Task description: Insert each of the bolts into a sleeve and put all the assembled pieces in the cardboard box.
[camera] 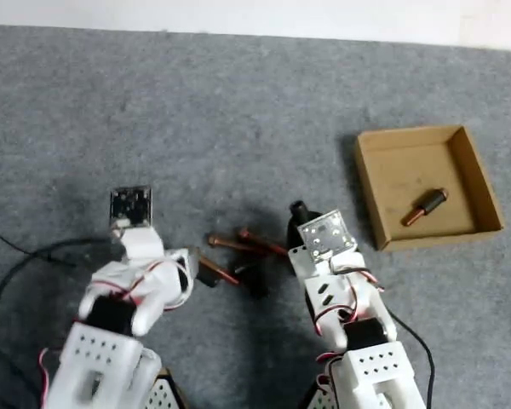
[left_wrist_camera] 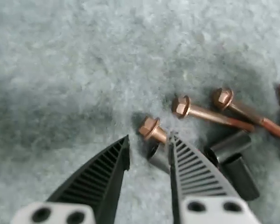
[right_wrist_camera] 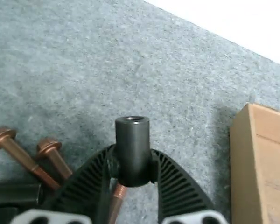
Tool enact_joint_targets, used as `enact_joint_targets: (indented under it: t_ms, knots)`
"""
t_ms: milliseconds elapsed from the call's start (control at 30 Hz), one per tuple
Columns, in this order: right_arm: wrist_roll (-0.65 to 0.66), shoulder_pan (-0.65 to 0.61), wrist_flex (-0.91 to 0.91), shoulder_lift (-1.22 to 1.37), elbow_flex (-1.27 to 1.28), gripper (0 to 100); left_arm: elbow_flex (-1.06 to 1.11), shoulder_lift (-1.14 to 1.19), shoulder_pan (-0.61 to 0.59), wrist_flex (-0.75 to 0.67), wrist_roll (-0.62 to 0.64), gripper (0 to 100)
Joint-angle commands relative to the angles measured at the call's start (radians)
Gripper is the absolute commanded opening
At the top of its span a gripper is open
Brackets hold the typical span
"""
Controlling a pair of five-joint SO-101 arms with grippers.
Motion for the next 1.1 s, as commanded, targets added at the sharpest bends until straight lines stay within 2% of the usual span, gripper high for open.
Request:
enact_joint_targets:
  t_ms: [0,67,133,233,367,467,1067]
  knots:
    - [-0.009,0.012,-0.025,-0.021,-0.008,0.5,-0.122,0.189,0.067,-0.02,0.025,14]
    - [-0.009,0.012,-0.025,-0.021,-0.008,0.5,-0.145,0.239,0.111,-0.02,0.071,14]
    - [-0.009,0.012,-0.025,-0.021,-0.008,0.5,-0.151,0.26,0.148,-0.021,0.178,14]
    - [-0.009,0.012,-0.025,-0.021,-0.008,0.5,-0.117,0.268,0.176,-0.092,0.267,14]
    - [-0.009,0.012,-0.025,-0.021,-0.008,0.5,-0.005,0.268,0.177,-0.275,0.27,14]
    - [-0.009,0.012,-0.025,-0.021,-0.008,0.5,0.044,0.268,0.177,-0.354,0.27,14]
    - [-0.009,0.012,-0.025,-0.021,-0.008,0.5,0.056,0.271,0.177,-0.333,0.27,14]
